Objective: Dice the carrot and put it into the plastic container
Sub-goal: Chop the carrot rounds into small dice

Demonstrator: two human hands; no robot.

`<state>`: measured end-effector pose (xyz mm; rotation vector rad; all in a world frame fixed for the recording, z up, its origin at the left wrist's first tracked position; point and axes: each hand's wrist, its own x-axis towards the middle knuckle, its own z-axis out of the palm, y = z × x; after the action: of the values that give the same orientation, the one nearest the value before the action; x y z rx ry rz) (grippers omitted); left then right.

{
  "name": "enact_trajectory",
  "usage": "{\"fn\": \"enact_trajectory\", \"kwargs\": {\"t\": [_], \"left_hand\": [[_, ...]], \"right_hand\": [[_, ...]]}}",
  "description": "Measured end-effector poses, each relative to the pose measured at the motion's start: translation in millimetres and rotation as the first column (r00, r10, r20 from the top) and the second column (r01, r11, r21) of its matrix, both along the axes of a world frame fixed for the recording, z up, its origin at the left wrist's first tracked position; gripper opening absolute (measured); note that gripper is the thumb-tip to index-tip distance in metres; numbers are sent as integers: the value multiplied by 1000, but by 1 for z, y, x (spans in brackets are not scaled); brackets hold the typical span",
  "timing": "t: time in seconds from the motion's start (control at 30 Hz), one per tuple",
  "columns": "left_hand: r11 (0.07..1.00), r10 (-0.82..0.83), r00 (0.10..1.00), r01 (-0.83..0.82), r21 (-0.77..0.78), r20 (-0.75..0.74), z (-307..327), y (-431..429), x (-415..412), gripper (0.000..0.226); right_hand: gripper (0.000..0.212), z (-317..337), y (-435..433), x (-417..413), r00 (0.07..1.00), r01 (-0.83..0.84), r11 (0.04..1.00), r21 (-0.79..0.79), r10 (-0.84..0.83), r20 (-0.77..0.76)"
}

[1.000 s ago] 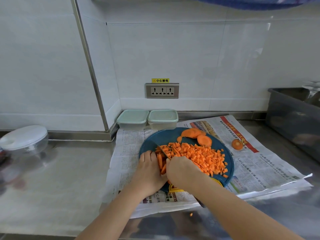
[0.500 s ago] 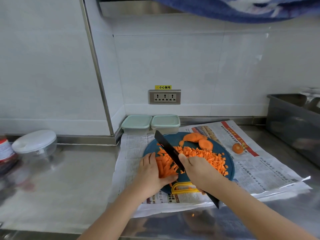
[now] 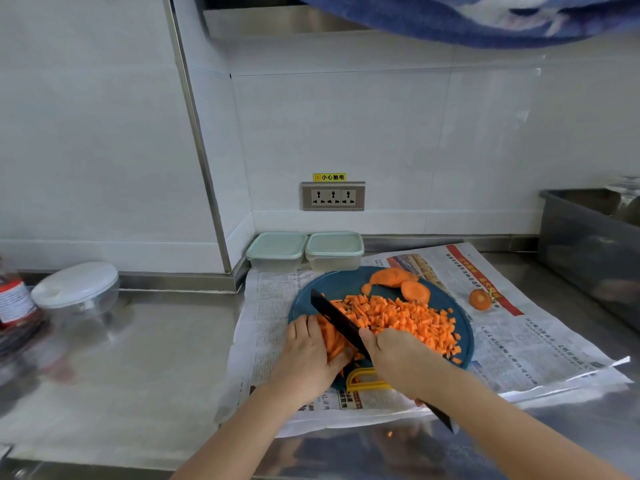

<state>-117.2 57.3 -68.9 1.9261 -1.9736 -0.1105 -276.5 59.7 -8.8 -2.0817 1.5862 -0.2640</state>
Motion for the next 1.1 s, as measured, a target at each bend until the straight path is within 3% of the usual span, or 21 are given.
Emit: {"fn": "enact_trajectory", "kwargs": {"t": [0.13, 0.23, 0.43, 0.57, 0.63, 0.77, 0.83, 0.93, 1.1], "left_hand": [[1000, 2, 1000, -2, -14, 16, -4, -2, 0, 73], [1000, -5, 1000, 5, -24, 12, -6, -3, 0, 71], [1000, -9, 1000, 8, -27, -29, -5, -5, 0, 72], [1000, -12, 999, 12, -3, -33, -6, -4, 0, 78], [999, -8, 997, 10, 35, -75, -6, -4, 1, 87], [995, 31, 984, -13, 100, -178, -3, -2, 1, 106], [991, 92, 985, -77, 105, -143, 0, 2, 0, 112], [985, 154, 988, -152, 82, -7, 1, 7, -4, 105], [991, 126, 991, -128, 39, 50, -9, 11, -6, 85]], "right_hand": [[35, 12, -11, 8, 973, -125, 992, -4, 121, -198], [22, 18, -12, 15, 949, -183, 983, -17, 172, -265], [28, 3, -21, 19, 988, -65, 998, 21, 67, -142], [46, -2, -29, 8, 989, 100, 966, 239, -122, 80], [57, -4, -26, 1, 960, 105, 939, 327, -182, 215], [59, -6, -16, -14, 971, 45, 994, 102, -67, 231], [54, -2, -13, -19, 983, 11, 1000, -27, -6, 184], [45, 3, -6, -19, 989, -93, 990, -105, 104, 109], [53, -6, -3, -19, 990, -137, 980, -142, 137, -9]]}}
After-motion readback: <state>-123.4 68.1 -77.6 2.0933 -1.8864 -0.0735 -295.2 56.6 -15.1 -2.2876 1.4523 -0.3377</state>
